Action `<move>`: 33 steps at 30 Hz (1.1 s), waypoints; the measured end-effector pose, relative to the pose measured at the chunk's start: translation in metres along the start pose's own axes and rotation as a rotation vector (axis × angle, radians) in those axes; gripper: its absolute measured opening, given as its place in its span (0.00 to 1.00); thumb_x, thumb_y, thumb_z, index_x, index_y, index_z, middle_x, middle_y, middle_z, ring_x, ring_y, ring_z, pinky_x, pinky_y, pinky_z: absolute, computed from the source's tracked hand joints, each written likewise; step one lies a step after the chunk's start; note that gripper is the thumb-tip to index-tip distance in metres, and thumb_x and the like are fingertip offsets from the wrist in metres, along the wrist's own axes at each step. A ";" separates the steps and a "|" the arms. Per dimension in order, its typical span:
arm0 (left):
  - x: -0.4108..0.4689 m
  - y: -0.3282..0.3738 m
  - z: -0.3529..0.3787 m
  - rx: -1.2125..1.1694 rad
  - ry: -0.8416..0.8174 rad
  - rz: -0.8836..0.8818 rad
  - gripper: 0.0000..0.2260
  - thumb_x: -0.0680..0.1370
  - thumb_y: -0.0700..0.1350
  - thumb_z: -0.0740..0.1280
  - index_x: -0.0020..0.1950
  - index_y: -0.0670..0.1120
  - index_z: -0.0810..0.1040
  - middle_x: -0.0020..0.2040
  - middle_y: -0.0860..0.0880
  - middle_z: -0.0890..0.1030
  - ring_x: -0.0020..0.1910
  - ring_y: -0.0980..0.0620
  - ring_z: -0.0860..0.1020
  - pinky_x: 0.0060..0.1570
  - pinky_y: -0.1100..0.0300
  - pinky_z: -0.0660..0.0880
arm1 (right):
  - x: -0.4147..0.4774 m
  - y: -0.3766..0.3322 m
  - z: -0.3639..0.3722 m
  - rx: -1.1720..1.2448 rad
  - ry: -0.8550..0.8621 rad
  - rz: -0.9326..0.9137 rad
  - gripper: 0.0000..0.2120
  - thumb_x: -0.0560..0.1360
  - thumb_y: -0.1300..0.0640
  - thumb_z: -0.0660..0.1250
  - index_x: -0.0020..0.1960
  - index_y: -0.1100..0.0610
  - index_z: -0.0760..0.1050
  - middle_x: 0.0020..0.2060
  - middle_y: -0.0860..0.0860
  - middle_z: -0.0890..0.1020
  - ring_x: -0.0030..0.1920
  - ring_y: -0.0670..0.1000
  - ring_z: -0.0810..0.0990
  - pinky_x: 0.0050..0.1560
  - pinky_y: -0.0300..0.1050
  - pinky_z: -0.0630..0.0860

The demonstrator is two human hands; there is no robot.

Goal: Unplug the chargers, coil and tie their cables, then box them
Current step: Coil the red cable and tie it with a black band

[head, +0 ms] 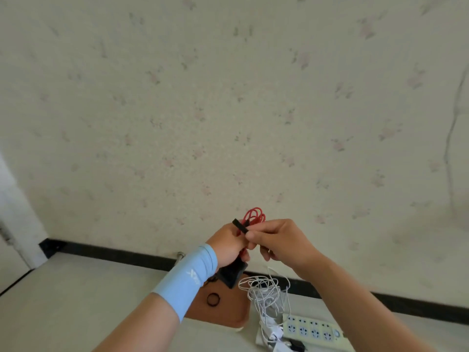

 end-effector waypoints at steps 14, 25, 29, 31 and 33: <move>-0.006 -0.003 0.014 0.065 -0.058 -0.013 0.06 0.82 0.44 0.59 0.54 0.42 0.72 0.30 0.53 0.73 0.32 0.51 0.75 0.47 0.52 0.76 | 0.004 0.017 -0.007 -0.038 0.224 0.206 0.11 0.72 0.57 0.76 0.35 0.60 0.80 0.29 0.53 0.84 0.23 0.49 0.75 0.24 0.40 0.68; 0.000 -0.004 0.024 -0.501 -0.050 -0.163 0.18 0.83 0.54 0.54 0.50 0.42 0.76 0.35 0.47 0.74 0.26 0.50 0.66 0.38 0.53 0.71 | 0.007 0.014 -0.011 -0.061 0.171 0.165 0.09 0.72 0.58 0.77 0.36 0.60 0.81 0.33 0.58 0.85 0.25 0.49 0.75 0.25 0.39 0.69; 0.005 -0.001 0.015 -0.304 0.186 -0.161 0.22 0.84 0.56 0.52 0.43 0.42 0.74 0.29 0.48 0.72 0.22 0.51 0.65 0.40 0.52 0.74 | 0.008 0.015 -0.013 -0.087 0.123 0.151 0.10 0.72 0.55 0.78 0.36 0.60 0.83 0.31 0.52 0.84 0.26 0.48 0.76 0.27 0.39 0.71; 0.006 0.002 0.014 -0.364 0.198 -0.154 0.19 0.84 0.53 0.52 0.44 0.41 0.73 0.28 0.47 0.70 0.21 0.51 0.63 0.35 0.54 0.72 | 0.008 0.014 -0.015 -0.067 0.054 0.145 0.09 0.74 0.56 0.76 0.39 0.60 0.85 0.33 0.53 0.84 0.27 0.48 0.77 0.29 0.39 0.73; 0.006 0.005 0.013 -0.375 0.182 -0.132 0.18 0.83 0.51 0.52 0.45 0.41 0.72 0.27 0.47 0.69 0.20 0.51 0.60 0.33 0.55 0.69 | 0.006 0.013 -0.019 -0.044 -0.037 0.152 0.06 0.77 0.60 0.73 0.42 0.61 0.85 0.36 0.54 0.85 0.30 0.48 0.78 0.33 0.40 0.76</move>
Point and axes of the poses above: each hand's wrist, its own x-axis towards the middle knuckle, its own z-axis out of the palm, y = z × x, the point moved 5 cm from there along x, towards the middle knuckle
